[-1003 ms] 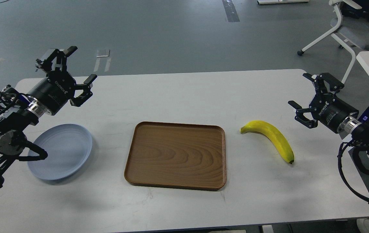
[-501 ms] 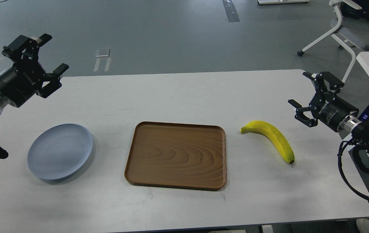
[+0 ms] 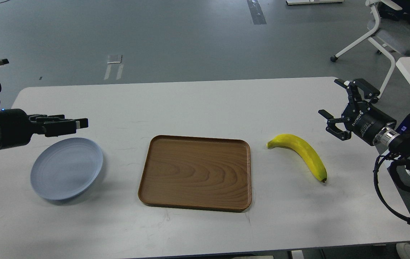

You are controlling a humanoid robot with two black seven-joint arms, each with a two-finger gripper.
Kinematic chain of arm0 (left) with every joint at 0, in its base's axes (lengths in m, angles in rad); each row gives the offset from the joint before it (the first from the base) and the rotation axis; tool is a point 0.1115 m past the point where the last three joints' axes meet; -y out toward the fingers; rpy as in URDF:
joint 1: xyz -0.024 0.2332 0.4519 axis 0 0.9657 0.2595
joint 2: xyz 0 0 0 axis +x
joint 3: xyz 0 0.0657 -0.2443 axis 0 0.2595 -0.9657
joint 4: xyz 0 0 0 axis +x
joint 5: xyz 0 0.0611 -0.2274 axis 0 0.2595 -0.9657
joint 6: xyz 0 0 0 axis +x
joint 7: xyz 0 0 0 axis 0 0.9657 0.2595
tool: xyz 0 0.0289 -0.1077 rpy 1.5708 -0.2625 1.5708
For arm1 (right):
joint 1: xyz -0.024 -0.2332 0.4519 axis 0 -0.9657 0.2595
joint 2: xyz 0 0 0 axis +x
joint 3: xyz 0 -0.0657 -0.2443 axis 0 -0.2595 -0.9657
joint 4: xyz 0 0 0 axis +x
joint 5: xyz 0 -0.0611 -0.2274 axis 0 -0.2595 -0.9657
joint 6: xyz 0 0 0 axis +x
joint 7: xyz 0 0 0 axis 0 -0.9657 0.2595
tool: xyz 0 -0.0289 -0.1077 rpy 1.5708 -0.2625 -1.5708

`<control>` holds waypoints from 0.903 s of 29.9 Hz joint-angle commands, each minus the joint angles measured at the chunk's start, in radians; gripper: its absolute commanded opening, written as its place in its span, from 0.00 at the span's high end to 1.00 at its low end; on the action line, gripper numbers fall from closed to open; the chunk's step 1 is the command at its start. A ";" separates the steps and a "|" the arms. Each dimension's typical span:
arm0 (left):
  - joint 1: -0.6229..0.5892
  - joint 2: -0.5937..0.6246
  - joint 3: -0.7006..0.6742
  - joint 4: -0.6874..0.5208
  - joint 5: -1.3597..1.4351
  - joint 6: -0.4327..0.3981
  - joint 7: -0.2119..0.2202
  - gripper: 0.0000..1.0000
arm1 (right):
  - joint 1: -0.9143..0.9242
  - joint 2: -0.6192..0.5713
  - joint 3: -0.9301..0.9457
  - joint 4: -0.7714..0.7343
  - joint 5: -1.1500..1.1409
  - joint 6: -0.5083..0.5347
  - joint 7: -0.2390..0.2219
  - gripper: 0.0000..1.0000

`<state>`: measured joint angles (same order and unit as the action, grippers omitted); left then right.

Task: Place banana on plate with both arms
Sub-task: 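Lower the left gripper toward the rim of the light blue plate, then grasp the plate rim with the left gripper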

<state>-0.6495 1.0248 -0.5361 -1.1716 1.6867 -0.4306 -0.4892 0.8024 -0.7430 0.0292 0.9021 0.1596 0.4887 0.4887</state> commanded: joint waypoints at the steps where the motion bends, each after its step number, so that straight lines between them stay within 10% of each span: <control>1: -0.001 -0.012 0.146 0.150 0.011 0.111 0.000 0.01 | 0.006 0.001 0.002 0.001 -0.002 0.000 0.000 0.00; 27: 0.014 -0.115 0.245 0.392 -0.088 0.153 0.000 0.11 | 0.008 0.010 0.000 0.001 -0.002 0.000 0.000 0.00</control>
<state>-0.6364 0.9113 -0.2915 -0.7906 1.6007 -0.2780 -0.4886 0.8105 -0.7388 0.0293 0.9035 0.1580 0.4887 0.4887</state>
